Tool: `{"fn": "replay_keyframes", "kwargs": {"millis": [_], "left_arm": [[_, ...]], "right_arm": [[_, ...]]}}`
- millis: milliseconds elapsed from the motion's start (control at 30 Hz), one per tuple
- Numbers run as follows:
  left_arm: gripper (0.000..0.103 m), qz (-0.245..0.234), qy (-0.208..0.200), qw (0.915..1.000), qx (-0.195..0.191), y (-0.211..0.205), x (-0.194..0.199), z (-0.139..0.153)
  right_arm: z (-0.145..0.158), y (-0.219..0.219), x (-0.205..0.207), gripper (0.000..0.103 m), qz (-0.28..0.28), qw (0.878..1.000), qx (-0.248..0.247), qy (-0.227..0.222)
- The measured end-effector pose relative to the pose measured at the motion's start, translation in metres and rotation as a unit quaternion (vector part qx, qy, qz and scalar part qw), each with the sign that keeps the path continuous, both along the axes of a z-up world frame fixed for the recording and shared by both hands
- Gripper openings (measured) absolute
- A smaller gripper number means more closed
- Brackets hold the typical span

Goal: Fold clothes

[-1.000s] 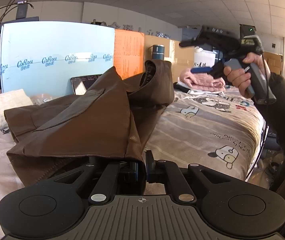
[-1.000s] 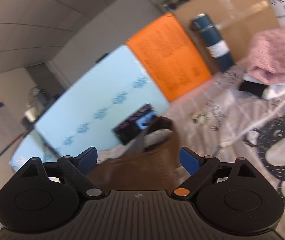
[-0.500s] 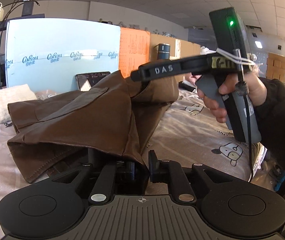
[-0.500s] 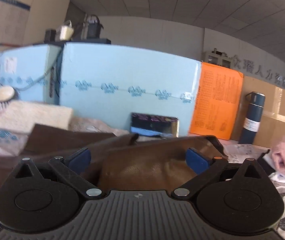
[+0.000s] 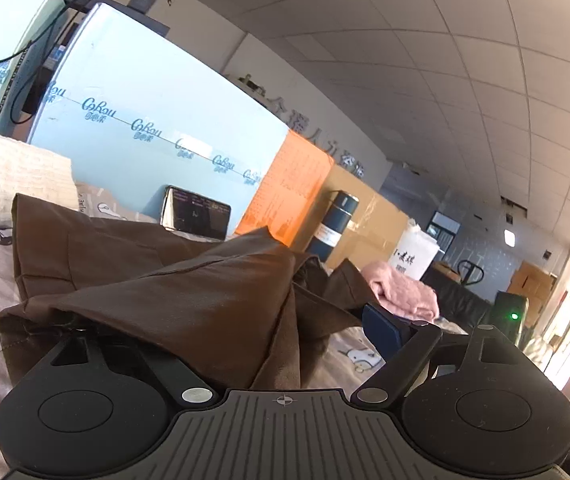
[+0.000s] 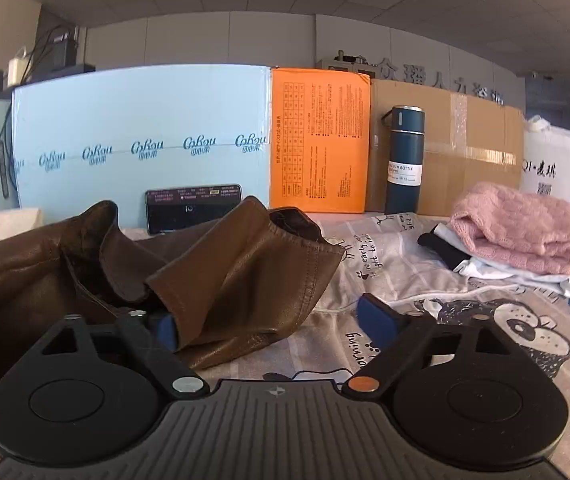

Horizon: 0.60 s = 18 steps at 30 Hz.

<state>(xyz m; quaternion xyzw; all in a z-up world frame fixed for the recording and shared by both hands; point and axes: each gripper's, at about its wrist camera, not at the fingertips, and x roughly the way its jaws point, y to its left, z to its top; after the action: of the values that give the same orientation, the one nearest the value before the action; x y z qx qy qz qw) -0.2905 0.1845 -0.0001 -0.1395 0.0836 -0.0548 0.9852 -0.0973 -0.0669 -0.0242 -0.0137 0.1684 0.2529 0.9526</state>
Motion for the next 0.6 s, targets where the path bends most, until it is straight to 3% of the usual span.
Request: {"fn": "replay_keyframes", "kwargs": {"millis": [33,100,200,333,467,600], "left_arm": [[0.03,0.0,-0.009,1.0,-0.002,0.001,0.001,0.003],[0.009,0.0,-0.028,0.9996,-0.005,0.003,0.002,0.009],[0.005,0.001,-0.056,0.9984,-0.01,0.006,0.004,0.017],[0.005,0.001,-0.093,0.9955,-0.017,0.01,0.006,0.029],[0.005,-0.085,-0.161,0.9833,-0.012,0.001,-0.007,0.038],[0.006,-0.179,-0.163,0.9702,-0.008,-0.011,-0.018,0.031]], "right_arm": [[0.001,-0.006,0.005,0.053,0.006,1.0,0.019,0.013],[0.002,-0.017,0.015,0.024,0.02,0.998,0.052,0.037],[0.007,-0.026,0.023,0.007,0.028,0.995,0.078,0.048],[0.024,-0.05,0.025,0.004,0.018,0.992,0.117,0.033],[0.042,-0.092,0.021,0.004,-0.004,0.989,0.148,0.013],[0.043,-0.134,0.014,0.004,-0.03,0.985,0.166,0.024]]}}
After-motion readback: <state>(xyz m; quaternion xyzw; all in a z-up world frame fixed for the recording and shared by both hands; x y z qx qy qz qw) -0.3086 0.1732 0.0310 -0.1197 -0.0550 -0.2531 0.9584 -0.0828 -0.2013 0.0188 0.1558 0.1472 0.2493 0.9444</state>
